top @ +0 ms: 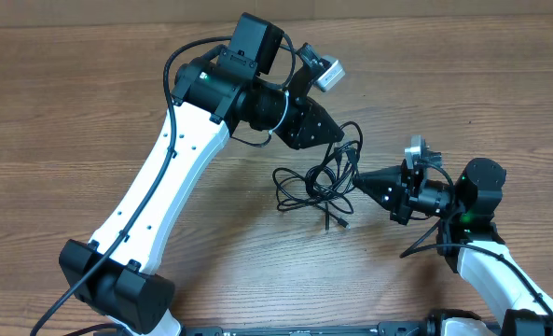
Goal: Untangle cables
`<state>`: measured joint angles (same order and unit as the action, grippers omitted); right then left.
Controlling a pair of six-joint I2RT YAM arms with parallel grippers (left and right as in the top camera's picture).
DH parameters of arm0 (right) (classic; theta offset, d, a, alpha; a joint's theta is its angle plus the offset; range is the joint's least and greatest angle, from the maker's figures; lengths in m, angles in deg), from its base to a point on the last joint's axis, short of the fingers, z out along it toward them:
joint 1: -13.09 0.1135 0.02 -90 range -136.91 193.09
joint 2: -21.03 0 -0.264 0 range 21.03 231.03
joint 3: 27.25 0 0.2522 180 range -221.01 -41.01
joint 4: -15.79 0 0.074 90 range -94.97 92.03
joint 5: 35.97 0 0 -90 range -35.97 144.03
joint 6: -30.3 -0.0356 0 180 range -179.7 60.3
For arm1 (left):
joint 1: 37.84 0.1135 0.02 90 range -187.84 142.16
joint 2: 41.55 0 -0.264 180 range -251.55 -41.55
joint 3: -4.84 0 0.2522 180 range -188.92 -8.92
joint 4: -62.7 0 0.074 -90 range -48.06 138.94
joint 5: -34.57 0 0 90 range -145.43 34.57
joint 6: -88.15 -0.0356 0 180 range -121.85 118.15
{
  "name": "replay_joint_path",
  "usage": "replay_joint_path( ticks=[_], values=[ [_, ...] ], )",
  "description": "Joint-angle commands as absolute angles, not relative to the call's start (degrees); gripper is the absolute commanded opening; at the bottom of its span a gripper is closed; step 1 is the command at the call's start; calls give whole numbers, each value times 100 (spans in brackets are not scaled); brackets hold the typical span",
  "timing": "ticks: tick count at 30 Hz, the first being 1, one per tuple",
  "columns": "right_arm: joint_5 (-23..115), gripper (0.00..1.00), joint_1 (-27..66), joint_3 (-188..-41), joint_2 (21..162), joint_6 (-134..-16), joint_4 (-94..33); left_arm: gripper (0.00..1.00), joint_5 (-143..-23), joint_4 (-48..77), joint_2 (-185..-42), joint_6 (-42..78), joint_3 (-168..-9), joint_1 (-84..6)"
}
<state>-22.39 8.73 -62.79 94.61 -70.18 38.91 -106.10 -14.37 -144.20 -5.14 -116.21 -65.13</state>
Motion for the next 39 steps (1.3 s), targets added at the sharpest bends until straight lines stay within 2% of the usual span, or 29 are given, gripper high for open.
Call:
replay_joint_path(
  ticks=[1, 6, 10, 19, 31, 39],
  values=[
    [-3063, 4, 886, -6358, 9468, -7011, 3902, 4, -9908, -1330, -14442, 107, -11669, -6515],
    [-3592, 4, 886, -6354, 9468, -7081, 3837, 5, -8306, -1319, -14442, 1879, -11669, -6513],
    [-3592, 4, 886, -6349, 9468, -7081, 3830, 5, -7631, -1321, -14442, 3136, -11669, -6513],
    [-3592, 4, 886, -6347, 9466, -7081, 3714, 4, -7109, -1503, -14442, 4614, -11669, -6513],
    [-3592, 4, 886, -6347, 9468, -7075, 2514, 4, -6875, -1488, -14442, 5982, -11669, -6513],
    [-3592, 4, 897, -6347, 9468, -7016, 1741, 5, -6859, -1488, -14442, 7689, -11669, -6524]
  ],
)
